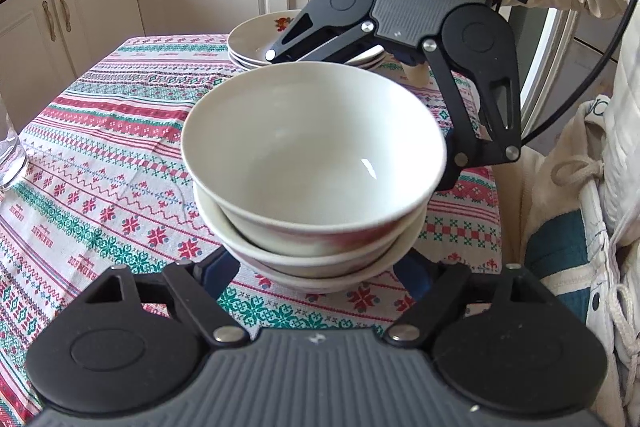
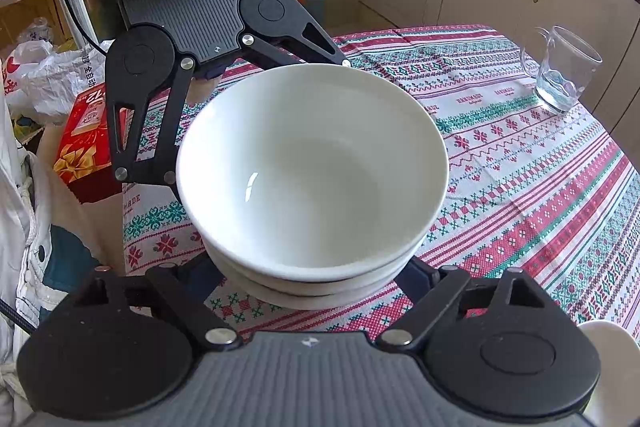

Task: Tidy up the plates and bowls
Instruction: 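Lift the bowl stack with both grippers and carry it over the plate stack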

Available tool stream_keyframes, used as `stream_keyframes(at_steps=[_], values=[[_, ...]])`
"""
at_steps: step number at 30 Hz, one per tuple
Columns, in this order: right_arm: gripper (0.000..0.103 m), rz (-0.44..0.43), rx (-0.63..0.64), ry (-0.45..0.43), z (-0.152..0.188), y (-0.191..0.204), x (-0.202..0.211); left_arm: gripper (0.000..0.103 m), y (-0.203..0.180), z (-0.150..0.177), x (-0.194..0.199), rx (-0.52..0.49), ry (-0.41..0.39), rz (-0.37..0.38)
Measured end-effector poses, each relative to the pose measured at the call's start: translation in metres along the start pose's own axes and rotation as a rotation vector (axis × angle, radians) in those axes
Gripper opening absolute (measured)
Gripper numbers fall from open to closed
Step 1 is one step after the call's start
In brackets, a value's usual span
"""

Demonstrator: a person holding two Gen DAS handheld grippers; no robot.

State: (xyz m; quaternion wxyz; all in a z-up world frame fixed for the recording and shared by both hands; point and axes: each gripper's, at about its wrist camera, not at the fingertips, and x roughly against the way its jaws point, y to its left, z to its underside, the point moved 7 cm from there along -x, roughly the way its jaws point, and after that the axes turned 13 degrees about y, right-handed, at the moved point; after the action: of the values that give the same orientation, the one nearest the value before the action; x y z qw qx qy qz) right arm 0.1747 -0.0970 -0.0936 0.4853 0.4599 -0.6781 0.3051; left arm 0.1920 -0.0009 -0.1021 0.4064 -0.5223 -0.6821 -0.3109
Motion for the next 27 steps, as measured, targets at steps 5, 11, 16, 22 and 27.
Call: stream_keyframes(at_steps=[5,11,16,22,27], values=[[0.093,-0.012,0.0,0.004,-0.001,-0.001,0.0,0.084,0.001,0.001,0.002,0.002,-0.005,0.015],[0.093,-0.02,-0.014,0.001,-0.001,-0.001,0.0,0.083,0.004,0.0,0.002,0.009,-0.007,0.023],[0.093,-0.022,-0.021,0.008,-0.002,-0.001,0.0,0.083,0.005,-0.001,0.002,0.018,-0.005,0.033],[0.093,-0.028,-0.026,0.009,-0.003,0.001,0.003,0.083,0.001,-0.002,0.002,0.029,-0.001,0.027],[0.093,-0.015,-0.015,0.009,-0.002,0.003,0.011,0.083,-0.005,-0.01,0.009,0.031,-0.005,0.011]])
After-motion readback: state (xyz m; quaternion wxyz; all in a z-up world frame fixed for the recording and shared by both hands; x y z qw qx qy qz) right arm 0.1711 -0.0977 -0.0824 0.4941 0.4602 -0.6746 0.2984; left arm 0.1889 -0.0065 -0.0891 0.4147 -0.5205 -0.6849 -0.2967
